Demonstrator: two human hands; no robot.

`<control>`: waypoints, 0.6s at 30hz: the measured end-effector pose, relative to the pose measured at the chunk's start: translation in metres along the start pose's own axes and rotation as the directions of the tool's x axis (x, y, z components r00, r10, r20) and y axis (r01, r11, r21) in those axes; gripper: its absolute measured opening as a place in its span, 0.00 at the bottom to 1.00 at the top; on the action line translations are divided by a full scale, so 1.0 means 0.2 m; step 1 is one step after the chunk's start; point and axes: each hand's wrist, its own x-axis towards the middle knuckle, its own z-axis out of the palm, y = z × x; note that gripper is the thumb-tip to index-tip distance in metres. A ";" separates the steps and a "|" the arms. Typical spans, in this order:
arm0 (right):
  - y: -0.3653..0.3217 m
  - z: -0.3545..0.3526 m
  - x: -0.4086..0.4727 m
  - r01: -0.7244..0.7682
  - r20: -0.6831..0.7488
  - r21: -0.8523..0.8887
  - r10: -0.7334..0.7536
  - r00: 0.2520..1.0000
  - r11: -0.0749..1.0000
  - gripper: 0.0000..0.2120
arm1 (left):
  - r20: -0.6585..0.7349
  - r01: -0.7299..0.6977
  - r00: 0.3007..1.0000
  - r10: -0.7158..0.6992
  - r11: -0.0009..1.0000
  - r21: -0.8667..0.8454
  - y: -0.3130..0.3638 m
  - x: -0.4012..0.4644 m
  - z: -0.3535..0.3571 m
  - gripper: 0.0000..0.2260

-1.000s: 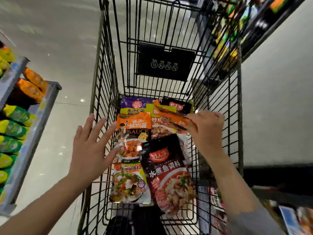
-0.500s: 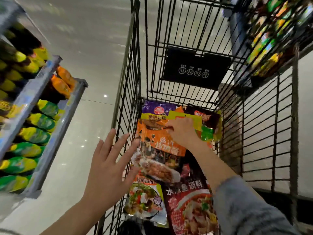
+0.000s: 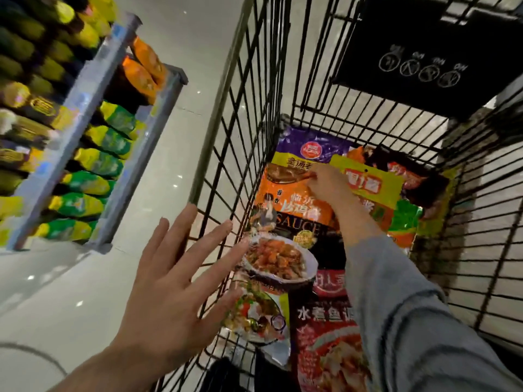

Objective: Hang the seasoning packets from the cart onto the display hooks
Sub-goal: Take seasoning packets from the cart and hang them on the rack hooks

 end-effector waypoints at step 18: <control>-0.12 -0.19 -0.51 0.006 -0.206 0.170 0.029 0.978 0.985 0.13 | -0.059 -0.059 0.997 0.055 0.997 -0.058 0.00 0.03 0.02 0.25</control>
